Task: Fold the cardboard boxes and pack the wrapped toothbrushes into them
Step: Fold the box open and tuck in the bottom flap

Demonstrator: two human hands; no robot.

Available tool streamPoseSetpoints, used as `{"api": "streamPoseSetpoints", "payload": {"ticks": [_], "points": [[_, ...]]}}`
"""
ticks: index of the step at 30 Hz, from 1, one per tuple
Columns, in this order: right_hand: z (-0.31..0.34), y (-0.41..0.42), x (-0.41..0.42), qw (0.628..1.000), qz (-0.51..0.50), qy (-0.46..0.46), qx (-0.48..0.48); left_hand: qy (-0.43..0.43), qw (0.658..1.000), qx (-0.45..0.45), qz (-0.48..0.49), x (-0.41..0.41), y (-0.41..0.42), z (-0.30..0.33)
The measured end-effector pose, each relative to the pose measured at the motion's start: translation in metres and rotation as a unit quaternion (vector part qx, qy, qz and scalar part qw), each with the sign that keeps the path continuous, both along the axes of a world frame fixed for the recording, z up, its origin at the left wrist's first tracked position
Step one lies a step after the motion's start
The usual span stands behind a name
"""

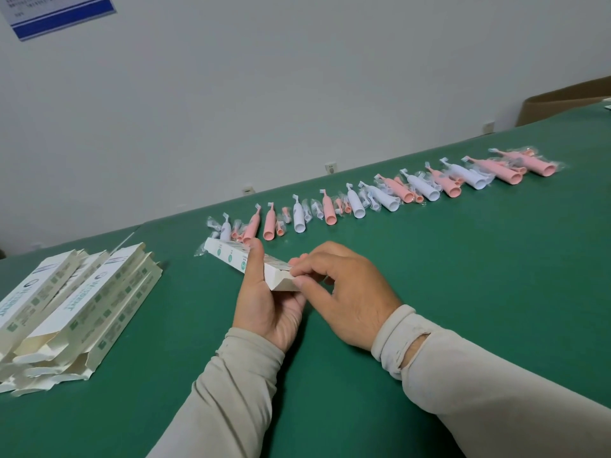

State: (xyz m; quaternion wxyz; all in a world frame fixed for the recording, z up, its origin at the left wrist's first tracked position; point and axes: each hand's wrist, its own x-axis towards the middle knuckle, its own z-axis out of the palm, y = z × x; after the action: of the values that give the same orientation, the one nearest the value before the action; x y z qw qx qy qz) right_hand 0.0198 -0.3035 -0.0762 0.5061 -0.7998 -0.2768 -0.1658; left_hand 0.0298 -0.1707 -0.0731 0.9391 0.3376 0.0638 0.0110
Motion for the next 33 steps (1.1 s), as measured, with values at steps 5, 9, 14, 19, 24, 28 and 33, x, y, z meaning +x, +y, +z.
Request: {"api": "streamPoseSetpoints", "payload": {"ticks": [5, 9, 14, 19, 24, 28, 33], "points": [[0.002, -0.004, 0.001, 0.998, -0.048, -0.034, -0.022, -0.044, 0.995, 0.046, -0.075, -0.003, -0.003, 0.001], [0.003, -0.009, 0.004, 0.989, -0.088, -0.078, -0.084, 0.001, 0.991, 0.046, -0.125, -0.008, -0.002, 0.001], [0.002, -0.023, 0.020, 0.996, -0.032, 0.063, 0.053, -0.028, 0.912, 0.404, 0.071, -0.004, 0.010, -0.002], [0.014, -0.042, 0.035, 0.942, -0.130, 0.149, 0.272, -0.069, 0.587, 0.788, 0.171, 0.003, 0.038, -0.015], [0.014, -0.052, 0.032, 0.978, -0.177, -0.025, 0.110, -0.072, 0.572, 0.802, 0.159, 0.004, 0.040, -0.017], [0.016, -0.057, 0.035, 0.987, -0.134, -0.027, 0.085, -0.067, 0.587, 0.793, 0.149, 0.002, 0.040, -0.017], [0.018, -0.059, 0.038, 0.986, -0.128, 0.024, 0.107, -0.090, 0.586, 0.793, 0.142, -0.002, 0.038, -0.015]]}}
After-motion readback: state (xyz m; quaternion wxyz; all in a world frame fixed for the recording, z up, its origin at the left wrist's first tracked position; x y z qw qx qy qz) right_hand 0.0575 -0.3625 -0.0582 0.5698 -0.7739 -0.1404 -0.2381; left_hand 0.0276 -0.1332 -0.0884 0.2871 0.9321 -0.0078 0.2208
